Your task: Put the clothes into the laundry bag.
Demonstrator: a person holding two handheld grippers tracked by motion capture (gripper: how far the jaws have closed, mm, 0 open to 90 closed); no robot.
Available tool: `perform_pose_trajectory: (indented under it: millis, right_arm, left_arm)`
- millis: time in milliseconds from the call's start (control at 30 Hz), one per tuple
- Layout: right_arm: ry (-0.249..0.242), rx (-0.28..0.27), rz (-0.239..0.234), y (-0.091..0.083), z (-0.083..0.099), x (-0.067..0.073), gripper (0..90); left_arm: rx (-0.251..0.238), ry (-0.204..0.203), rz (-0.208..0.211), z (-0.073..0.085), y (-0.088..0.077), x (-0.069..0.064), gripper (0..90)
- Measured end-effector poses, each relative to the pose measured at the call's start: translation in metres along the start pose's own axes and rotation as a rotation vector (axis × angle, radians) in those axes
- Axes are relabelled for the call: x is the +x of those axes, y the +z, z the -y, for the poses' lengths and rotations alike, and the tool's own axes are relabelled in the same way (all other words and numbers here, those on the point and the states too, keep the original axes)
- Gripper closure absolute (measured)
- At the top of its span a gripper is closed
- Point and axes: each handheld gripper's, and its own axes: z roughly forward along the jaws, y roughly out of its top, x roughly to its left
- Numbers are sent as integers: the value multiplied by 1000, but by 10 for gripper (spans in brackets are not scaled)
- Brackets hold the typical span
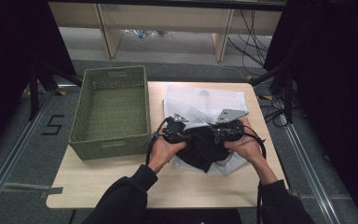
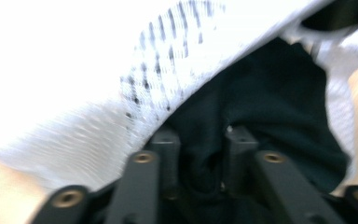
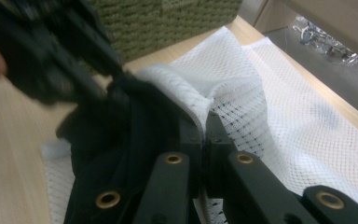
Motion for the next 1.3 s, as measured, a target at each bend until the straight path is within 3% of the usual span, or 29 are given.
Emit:
perform_pose_trajectory:
  millis: [33,67,100,133,167,267,300,333,400,433,533,600,633,667,733,833,900,933,967,1000,1033,1067,1100,1133,1167,1300]
  right_arm:
    - [-17,9,1,4,3,-1,894]
    - [-17,9,1,4,3,-1,894]
    - [2,26,3,6,7,-2,894]
    - [2,26,3,6,7,-2,894]
    - [0,24,2,7,9,-4,894]
    - [17,30,6,6,12,-7,894]
    - [-7,19,10,7,12,-8,893]
    - [33,30,3,6,12,-7,893]
    - [17,30,7,7,11,-7,893]
    - [14,31,9,8,12,-6,894]
    - [21,43,-5,9,10,-2,893]
    - [4,38,6,9,9,0,894]
    - [-2,36,-2,9,9,1,894]
    - [-1,39,-11,8,8,2,894]
    - [-4,20,-8,6,5,1,894]
    - [-9,9,-17,2,4,2,894]
    - [-13,11,-19,2,4,3,894]
    - [-15,10,-19,3,4,3,894]
    - [-12,19,-15,4,4,4,894]
    - [-11,27,-18,5,5,5,894]
    - [-18,34,-22,8,9,5,894]
    - [-18,34,-22,8,9,5,894]
    - [-9,39,-22,8,10,5,894]
    - [-3,39,-18,9,11,3,894]
    - [3,39,-20,8,12,2,894]
    - [18,44,-15,6,13,0,894]
  left_arm:
    - [17,-22,5,5,7,0,549]
    - [37,-43,10,10,11,0,549]
    - [50,-42,5,16,11,-1,442]
    - [50,-42,5,16,11,-1,401]
    - [71,-28,-1,18,5,-2,401]
    - [73,18,-14,24,-12,-5,282]
    - [71,25,-9,28,-18,-6,271]
    - [90,39,-6,31,-20,-6,263]
    - [121,62,-3,37,-16,-8,256]
    - [115,58,-8,39,-9,-9,282]
    - [144,78,38,38,8,-12,606]
    - [112,67,63,32,14,-14,795]
    - [93,79,85,26,13,-13,818]
    - [43,47,90,17,11,-14,829]
    - [-8,33,63,2,1,-7,841]
    - [-56,-3,26,-6,-3,4,843]
    - [-55,-25,22,-2,4,9,838]
    - [-45,-30,35,2,8,8,822]
    - [-17,-26,32,7,14,8,796]
    - [24,-43,58,11,20,7,745]
    - [37,-51,34,18,23,5,633]
    - [37,-51,34,18,23,5,578]
    - [43,-62,31,21,21,2,578]
    - [50,-57,31,22,18,1,508]
    - [71,-26,36,24,11,-2,398]
    - [83,-5,28,31,1,-5,358]
